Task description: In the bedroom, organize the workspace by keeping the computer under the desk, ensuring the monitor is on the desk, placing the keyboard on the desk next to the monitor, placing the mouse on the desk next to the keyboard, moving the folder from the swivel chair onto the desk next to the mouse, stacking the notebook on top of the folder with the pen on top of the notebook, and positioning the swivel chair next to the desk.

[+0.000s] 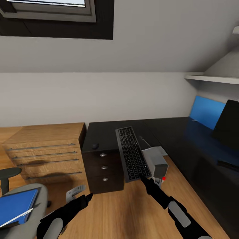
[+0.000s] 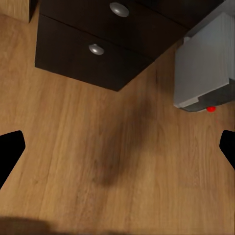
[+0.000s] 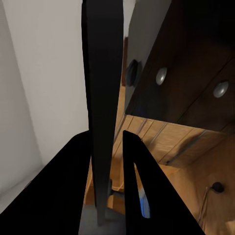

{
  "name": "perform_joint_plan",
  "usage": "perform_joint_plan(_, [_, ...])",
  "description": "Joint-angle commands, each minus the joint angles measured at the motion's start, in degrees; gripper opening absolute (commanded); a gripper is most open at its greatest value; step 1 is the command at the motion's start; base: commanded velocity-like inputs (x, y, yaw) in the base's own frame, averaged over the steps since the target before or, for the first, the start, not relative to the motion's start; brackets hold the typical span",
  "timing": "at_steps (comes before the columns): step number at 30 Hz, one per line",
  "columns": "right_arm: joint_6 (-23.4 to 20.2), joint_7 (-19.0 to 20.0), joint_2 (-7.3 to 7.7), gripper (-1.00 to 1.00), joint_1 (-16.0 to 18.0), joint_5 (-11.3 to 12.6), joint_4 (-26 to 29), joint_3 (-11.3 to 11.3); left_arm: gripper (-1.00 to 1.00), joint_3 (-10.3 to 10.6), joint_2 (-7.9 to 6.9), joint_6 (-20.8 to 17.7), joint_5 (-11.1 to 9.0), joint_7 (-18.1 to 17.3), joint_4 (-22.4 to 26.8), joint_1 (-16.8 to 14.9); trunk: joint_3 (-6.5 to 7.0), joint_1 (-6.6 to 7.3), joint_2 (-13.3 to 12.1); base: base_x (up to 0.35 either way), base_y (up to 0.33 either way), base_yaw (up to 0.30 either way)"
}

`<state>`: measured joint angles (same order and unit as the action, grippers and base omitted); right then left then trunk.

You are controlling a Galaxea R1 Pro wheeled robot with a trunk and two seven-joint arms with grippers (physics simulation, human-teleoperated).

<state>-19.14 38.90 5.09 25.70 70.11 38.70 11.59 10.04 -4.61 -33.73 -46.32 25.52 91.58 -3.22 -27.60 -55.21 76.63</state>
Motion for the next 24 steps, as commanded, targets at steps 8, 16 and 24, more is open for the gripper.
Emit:
perform_joint_plan(8, [-0.4,0.1,0.04,-1.00,0.1,0.6,0.0,0.2,1.00,0.1,0.00,0.0,-0.5,0.6,0.1,0.0,0.14,0.00,0.0,0.000,0.125,-0.230])
perform_joint_plan(16, [-0.4,0.1,0.09,-1.00,0.1,0.6,0.0,0.2,1.00,0.1,-0.04,0.0,-0.6,0.6,0.1,0.0,0.35,0.00,0.0,0.081,0.250,-0.246])
perform_joint_plan(24, [-0.3,0.1,0.10,-1.00,0.1,0.6,0.1,0.5,1.00,0.1,-0.05,0.0,-0.6,0.6,0.0,0.0,0.56,0.00,0.0,-0.026,0.106,-0.269])
